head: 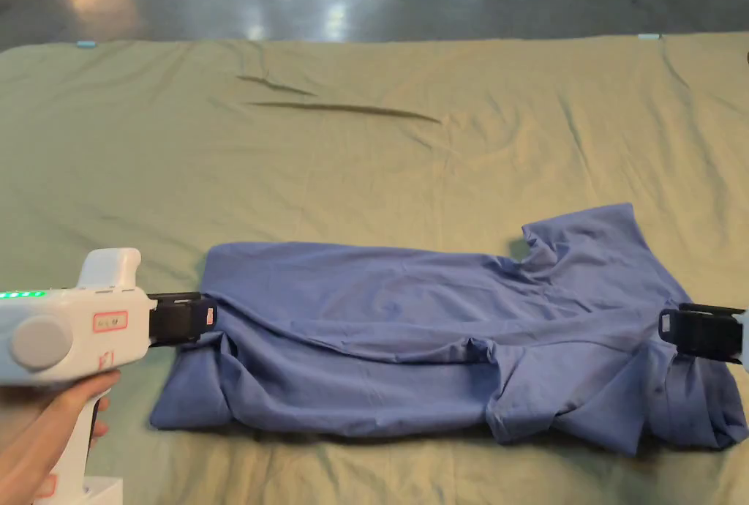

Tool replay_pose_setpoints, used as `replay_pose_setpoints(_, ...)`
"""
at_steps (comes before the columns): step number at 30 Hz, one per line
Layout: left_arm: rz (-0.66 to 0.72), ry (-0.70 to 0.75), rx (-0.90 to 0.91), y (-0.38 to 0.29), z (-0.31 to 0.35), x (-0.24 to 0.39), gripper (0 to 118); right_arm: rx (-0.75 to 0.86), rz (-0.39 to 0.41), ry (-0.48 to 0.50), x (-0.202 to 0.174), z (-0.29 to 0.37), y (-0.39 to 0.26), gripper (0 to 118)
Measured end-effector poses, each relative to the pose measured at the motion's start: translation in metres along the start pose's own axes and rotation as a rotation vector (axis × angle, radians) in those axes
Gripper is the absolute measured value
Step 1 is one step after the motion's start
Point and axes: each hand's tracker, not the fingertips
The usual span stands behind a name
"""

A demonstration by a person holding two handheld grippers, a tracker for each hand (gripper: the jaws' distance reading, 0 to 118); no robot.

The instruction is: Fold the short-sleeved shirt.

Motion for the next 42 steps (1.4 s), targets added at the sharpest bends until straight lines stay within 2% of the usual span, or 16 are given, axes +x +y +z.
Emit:
replay_pose_setpoints(3, -0.032, -0.051, 0.115, -0.003, 0.069, 0.017, 84, 0.170, -0.018, 0.028, -0.006, 0.064, -0.009, 94)
replay_pose_setpoints(5, -0.038, -0.081, 0.227, -0.011, 0.125, 0.035, 84, 0.224, 0.003, 0.086, -0.021, 0.113, -0.013, 94)
replay_pose_setpoints(10, -0.070, -0.127, 0.512, -0.051, 0.239, 0.076, 84, 0.443, 0.101, 0.070, -0.053, 0.208, -0.046, 95)
replay_pose_setpoints(12, -0.125, -0.129, 0.578, -0.065, 0.265, 0.090, 84, 0.515, 0.095, 0.047, -0.075, 0.237, -0.063, 95)
replay_pose_setpoints(14, -0.190, -0.112, 0.583, -0.080, 0.291, 0.106, 83, 0.574, 0.087, 0.089, -0.092, 0.264, -0.086, 92)
replay_pose_setpoints(15, -0.215, -0.095, 0.599, -0.085, 0.289, 0.103, 75, 0.600, 0.103, 0.110, -0.097, 0.270, -0.093, 86)
replay_pose_setpoints(16, -0.238, -0.085, 0.602, -0.091, 0.297, 0.108, 65, 0.619, 0.128, 0.119, -0.109, 0.283, -0.099, 68)
replay_pose_setpoints(17, -0.257, -0.080, 0.618, -0.096, 0.304, 0.111, 48, 0.634, 0.161, 0.105, -0.117, 0.290, -0.107, 51)
replay_pose_setpoints(18, -0.257, -0.080, 0.629, -0.101, 0.308, 0.114, 23, 0.643, 0.177, 0.092, -0.125, 0.296, -0.113, 33)
replay_pose_setpoints(19, -0.265, -0.082, 0.657, -0.107, 0.314, 0.117, 9, 0.641, 0.182, 0.085, -0.131, 0.301, -0.118, 12)
replay_pose_setpoints(20, -0.260, -0.068, 0.669, -0.111, 0.318, 0.120, 2, 0.648, 0.196, 0.075, -0.127, 0.301, -0.122, 3)
replay_pose_setpoints(26, -0.212, -0.114, 0.659, -0.118, 0.323, 0.115, 1, 0.646, 0.280, 0.057, -0.131, 0.308, -0.128, 0)
replay_pose_setpoints(35, -0.210, -0.076, 0.556, -0.112, 0.298, 0.104, 1, 0.621, 0.203, 0.104, -0.123, 0.304, -0.129, 0)
replay_pose_setpoints(40, -0.095, -0.091, 0.461, -0.095, 0.264, 0.080, 4, 0.587, 0.184, 0.138, -0.129, 0.296, -0.130, 0)
replay_pose_setpoints(41, -0.065, -0.074, 0.459, -0.092, 0.251, 0.073, 11, 0.577, 0.165, 0.135, -0.130, 0.292, -0.129, 0)
replay_pose_setpoints(42, -0.057, -0.063, 0.432, -0.090, 0.240, 0.068, 28, 0.564, 0.153, 0.143, -0.131, 0.287, -0.128, 0)
